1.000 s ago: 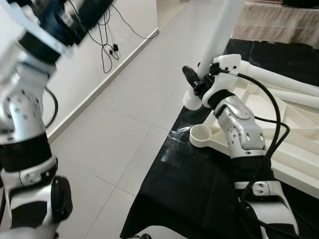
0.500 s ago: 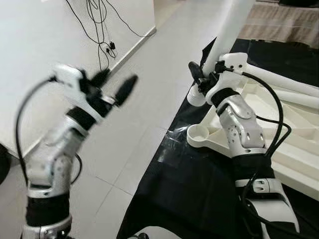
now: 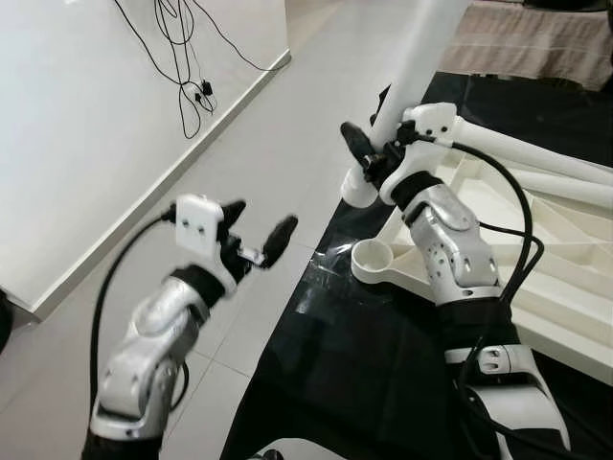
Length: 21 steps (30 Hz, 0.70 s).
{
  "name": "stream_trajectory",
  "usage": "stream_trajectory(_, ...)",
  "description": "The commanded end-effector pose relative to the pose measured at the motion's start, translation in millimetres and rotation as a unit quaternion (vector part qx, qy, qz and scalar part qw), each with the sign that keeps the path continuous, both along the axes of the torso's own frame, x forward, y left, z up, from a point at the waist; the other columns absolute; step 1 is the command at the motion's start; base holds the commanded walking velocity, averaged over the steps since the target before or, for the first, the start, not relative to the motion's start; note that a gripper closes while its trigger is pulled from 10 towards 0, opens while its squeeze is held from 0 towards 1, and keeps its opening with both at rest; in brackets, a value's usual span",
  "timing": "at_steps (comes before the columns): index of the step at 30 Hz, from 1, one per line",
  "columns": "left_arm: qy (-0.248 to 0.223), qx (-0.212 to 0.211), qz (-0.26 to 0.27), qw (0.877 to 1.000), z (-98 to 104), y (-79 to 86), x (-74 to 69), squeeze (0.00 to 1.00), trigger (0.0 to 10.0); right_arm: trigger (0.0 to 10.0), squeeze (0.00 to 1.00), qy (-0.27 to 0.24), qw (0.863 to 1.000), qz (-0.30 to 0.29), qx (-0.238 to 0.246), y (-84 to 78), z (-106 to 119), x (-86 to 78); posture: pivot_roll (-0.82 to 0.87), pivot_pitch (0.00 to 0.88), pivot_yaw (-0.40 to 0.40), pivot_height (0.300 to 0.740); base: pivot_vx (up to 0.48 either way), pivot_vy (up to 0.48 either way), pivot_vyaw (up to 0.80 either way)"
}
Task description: Building children table
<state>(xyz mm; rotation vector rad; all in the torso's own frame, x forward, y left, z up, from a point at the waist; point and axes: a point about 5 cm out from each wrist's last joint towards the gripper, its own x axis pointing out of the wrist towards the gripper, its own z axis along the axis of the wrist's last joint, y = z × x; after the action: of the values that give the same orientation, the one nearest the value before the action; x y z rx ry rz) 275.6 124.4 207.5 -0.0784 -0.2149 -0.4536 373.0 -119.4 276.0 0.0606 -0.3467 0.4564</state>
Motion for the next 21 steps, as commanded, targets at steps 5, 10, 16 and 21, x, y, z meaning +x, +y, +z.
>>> stream_trajectory(5, 0.010, 0.017, 0.014, 1.000, -9.6, -2.2, -9.0, 0.00, 10.0, 10.0, 0.00, -0.014, 0.999, 0.048, -0.008, 7.2, -1.4, -5.8, -0.02, 0.228, 0.052, 0.740, 0.000, 0.000, 0.00)
stream_trajectory(10, 0.032, 0.068, 0.028, 0.997, -29.2, -2.0, -26.6, 0.00, 10.0, 10.0, 0.00, -0.025, 0.991, 0.124, -0.033, 9.2, -0.1, -9.1, 0.00, 0.284, 0.050, 0.740, 0.000, 0.000, 0.00)
stream_trajectory(16, 0.064, 0.079, -0.002, 0.995, -43.3, -9.5, -53.3, 0.00, 10.0, 10.0, 0.00, -0.046, 0.970, 0.225, -0.077, -6.8, 13.7, -16.4, 0.02, 0.358, 0.051, 0.740, 0.000, 0.000, 0.00)
stream_trajectory(21, 0.083, 0.073, -0.030, 0.993, -46.4, -12.6, -71.5, 0.00, 10.0, 10.0, 0.00, -0.047, 0.948, 0.305, -0.079, -33.0, 25.5, -27.3, 0.02, 0.383, 0.057, 0.740, 0.000, 0.000, 0.00)
